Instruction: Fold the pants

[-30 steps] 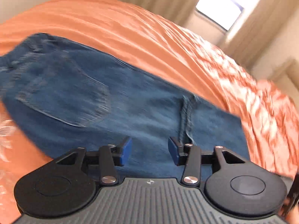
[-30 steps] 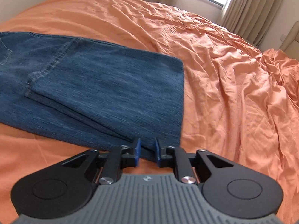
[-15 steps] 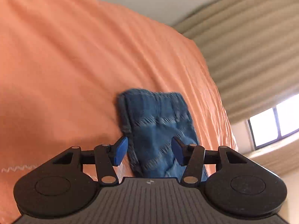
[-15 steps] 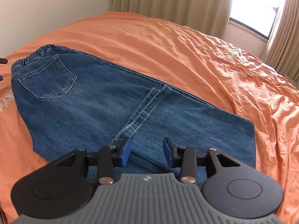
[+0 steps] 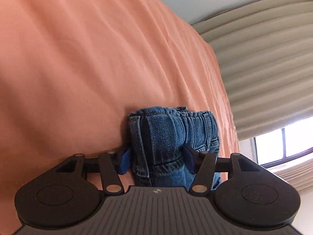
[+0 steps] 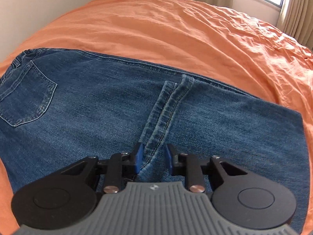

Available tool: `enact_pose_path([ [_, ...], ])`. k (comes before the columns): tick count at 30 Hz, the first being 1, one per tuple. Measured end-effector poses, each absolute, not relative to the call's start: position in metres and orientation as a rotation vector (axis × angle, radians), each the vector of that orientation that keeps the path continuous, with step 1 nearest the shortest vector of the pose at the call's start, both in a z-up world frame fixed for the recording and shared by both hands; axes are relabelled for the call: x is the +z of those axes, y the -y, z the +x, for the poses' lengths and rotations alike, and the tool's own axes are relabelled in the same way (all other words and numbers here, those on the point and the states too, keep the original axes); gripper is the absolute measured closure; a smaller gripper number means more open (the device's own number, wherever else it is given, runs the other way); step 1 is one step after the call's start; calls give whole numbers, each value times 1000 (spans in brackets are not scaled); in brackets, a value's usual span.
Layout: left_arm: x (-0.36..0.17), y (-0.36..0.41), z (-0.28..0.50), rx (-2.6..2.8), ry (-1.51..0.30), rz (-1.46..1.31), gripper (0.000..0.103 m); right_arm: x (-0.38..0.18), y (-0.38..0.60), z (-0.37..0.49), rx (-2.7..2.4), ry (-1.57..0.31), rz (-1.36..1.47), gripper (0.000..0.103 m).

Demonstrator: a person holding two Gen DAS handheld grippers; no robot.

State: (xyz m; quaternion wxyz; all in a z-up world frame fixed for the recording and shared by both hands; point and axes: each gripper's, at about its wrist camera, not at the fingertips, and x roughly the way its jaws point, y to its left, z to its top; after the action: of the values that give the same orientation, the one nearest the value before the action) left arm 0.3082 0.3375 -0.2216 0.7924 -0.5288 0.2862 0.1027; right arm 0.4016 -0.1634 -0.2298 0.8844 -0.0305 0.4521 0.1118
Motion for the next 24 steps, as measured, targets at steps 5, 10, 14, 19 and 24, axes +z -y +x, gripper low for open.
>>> enact_pose_path([
  [5,-221,-331,320,269,-632,-1059,58,-237,167,404,242,-952,-23,81],
  [10,-218,-330,323,305,-641,-1090,73,-231,172,409,258,-971,-12,82],
  [14,-175,-310,319,296,-603,-986,82,-216,186,403,264,-939,61,82],
  [19,-87,-253,307,80,-459,-805,82,-199,221,378,263,-891,177,81],
  [24,-16,-148,294,-50,-394,-505,81,-183,254,340,271,-841,283,81],
])
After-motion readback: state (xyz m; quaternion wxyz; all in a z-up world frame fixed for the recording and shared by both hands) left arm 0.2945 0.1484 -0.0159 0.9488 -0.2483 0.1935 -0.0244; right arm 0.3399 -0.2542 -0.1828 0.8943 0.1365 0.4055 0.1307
